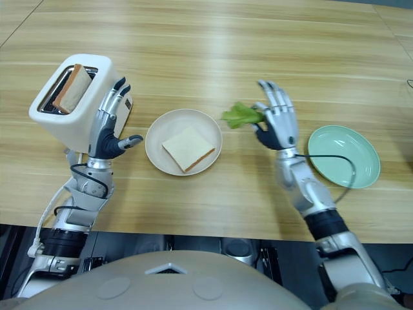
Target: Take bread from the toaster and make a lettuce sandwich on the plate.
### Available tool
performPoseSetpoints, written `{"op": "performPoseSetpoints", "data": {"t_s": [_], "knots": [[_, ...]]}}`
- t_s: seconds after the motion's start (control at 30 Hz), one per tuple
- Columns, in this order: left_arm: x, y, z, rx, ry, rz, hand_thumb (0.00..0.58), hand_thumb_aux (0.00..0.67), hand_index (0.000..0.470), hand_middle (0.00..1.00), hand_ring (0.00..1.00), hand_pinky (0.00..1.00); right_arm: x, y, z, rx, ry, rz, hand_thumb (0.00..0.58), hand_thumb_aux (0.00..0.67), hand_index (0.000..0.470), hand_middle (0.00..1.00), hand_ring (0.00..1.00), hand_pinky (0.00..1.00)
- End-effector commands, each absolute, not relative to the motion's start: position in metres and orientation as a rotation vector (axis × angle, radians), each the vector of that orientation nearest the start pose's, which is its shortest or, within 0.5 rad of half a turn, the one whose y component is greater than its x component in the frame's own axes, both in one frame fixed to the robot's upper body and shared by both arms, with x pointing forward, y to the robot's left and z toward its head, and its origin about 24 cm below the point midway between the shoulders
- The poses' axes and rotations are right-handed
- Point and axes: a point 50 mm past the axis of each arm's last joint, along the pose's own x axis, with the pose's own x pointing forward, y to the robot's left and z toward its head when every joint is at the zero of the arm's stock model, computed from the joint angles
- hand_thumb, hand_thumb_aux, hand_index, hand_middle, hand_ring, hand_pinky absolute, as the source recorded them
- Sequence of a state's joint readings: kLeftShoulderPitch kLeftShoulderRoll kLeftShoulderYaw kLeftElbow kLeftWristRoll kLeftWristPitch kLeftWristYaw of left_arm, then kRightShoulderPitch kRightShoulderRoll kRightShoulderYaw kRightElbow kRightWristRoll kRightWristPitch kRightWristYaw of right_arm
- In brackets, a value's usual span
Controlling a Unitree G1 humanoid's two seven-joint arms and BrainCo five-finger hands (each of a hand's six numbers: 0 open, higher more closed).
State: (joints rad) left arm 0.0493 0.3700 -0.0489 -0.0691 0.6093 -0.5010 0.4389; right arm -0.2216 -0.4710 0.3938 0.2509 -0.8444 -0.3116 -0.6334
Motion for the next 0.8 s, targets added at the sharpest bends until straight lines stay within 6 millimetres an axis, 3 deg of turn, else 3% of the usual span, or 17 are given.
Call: {"op": "performPoseSetpoints", "data": {"t_s": [0.03,0.27,0.57,0.6,0.63,0.67,0.7,0.8], "knots": [[0.22,0.196,0.11,0.84,-0.701,0.229,0.0,0.0,0.0,0.0,0.0,0.0,0.276,-0.109,0.043,-1.127,-0.689,0.232,0.58,0.67,0.46,0.0,0.0,0.0],[0.216,0.232,0.113,0.885,-0.616,0.459,0.0,0.0,0.0,0.0,0.0,0.0,0.287,-0.082,0.01,-1.128,-0.616,0.38,0.58,0.67,0.46,0.0,0.0,0.0],[0.221,0.267,0.1,1.103,-0.394,0.551,0.0,0.0,0.0,0.0,0.0,0.0,0.288,-0.086,-0.008,-1.183,-0.545,0.442,0.58,0.67,0.46,0.0,0.0,0.0],[0.222,0.271,0.099,1.122,-0.367,0.557,0.0,0.0,0.0,0.0,0.0,0.0,0.288,-0.087,-0.009,-1.182,-0.538,0.442,0.57,0.581,0.399,0.0,0.0,0.0],[0.223,0.275,0.097,1.148,-0.336,0.555,0.0,0.0,0.0,0.0,0.0,0.0,0.287,-0.088,-0.01,-1.182,-0.535,0.441,0.484,0.397,0.272,0.0,0.0,0.0],[0.224,0.278,0.095,1.174,-0.306,0.547,0.0,0.0,0.0,0.0,0.0,0.0,0.287,-0.089,-0.01,-1.181,-0.534,0.438,0.04,0.024,0.016,0.0,0.0,0.0],[0.225,0.282,0.094,1.196,-0.278,0.544,0.0,0.0,0.0,0.0,0.0,0.0,0.286,-0.09,-0.01,-1.183,-0.535,0.436,0.0,0.0,0.0,0.0,0.0,0.0],[0.231,0.293,0.092,1.265,-0.195,0.526,0.0,0.0,0.0,0.0,0.0,0.0,0.283,-0.092,-0.008,-1.195,-0.562,0.43,0.0,0.0,0.0,0.0,0.0,0.0]]}}
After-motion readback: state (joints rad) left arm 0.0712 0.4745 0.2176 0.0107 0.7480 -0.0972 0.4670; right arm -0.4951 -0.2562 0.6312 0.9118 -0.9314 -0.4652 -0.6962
